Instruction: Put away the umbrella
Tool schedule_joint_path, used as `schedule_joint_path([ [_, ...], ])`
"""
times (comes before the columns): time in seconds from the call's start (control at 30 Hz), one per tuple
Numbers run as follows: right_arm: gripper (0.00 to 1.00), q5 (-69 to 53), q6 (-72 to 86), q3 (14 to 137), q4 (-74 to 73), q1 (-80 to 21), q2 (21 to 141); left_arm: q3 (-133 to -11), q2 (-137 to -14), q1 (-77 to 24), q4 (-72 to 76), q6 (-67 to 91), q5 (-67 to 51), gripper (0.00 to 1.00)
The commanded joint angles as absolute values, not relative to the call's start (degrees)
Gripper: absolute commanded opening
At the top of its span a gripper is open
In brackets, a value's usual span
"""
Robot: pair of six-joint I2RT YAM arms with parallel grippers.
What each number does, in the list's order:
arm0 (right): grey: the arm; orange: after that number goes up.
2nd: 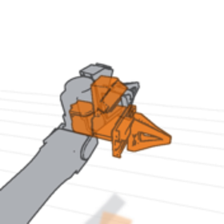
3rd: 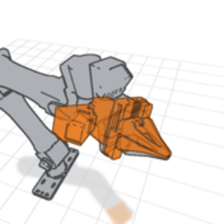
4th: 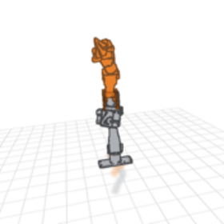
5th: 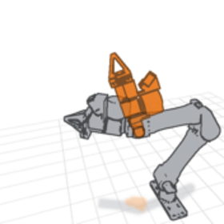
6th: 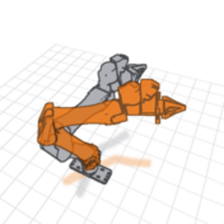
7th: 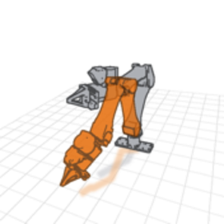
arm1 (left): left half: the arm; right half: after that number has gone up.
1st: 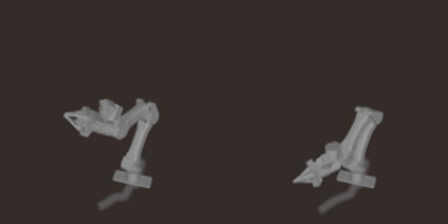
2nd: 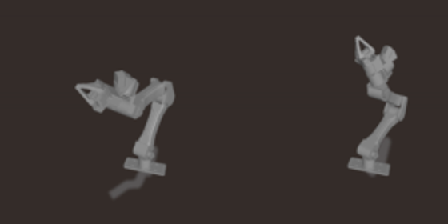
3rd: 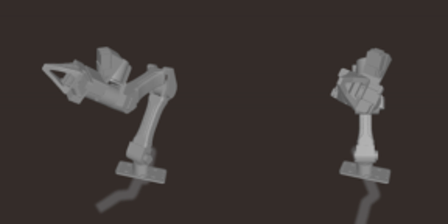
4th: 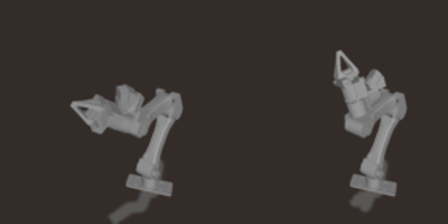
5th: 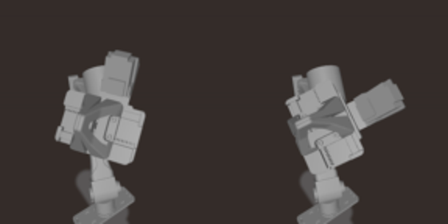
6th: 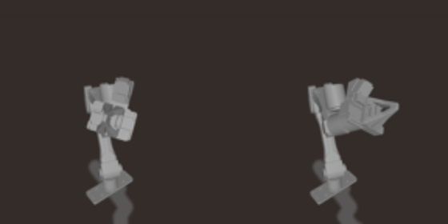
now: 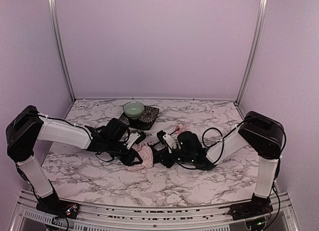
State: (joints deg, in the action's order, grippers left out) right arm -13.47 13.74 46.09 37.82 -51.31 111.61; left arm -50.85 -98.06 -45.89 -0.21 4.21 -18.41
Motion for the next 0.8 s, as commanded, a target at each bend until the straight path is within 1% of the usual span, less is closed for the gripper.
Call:
schedule_joint_path([
  [0.0,0.29,-12.7,19.2,42.3,48.3,-55.8,108.5,-55.0,-99.8,-46.9,5.0,6.4,-18.3,0.00],
  [0.2,0.34,-8.1,19.6,37.5,42.7,-58.8,102.7,-57.9,-101.7,-47.4,-1.0,4.3,-16.9,0.00],
  [0.37,0.38,-6.4,22.6,30.5,40.5,-59.8,92.6,-59.2,-103.4,-50.1,-4.3,1.4,-17.1,0.00],
  [0.47,0.39,-4.1,21.5,29.8,31.7,-60.9,84.1,-60.5,-105.2,-52.8,-7.0,-0.5,-17.8,0.00],
  [0.6,0.42,-1.2,17.4,31.5,17.3,-62.4,74.1,-63.3,-109.8,-54.8,-10.8,-0.1,-21.7,0.00],
  [0.77,0.42,1.1,10.5,36.7,3.1,-62.4,66.3,-64.7,-110.5,-55.7,-12.3,0.0,-22.4,0.00],
])
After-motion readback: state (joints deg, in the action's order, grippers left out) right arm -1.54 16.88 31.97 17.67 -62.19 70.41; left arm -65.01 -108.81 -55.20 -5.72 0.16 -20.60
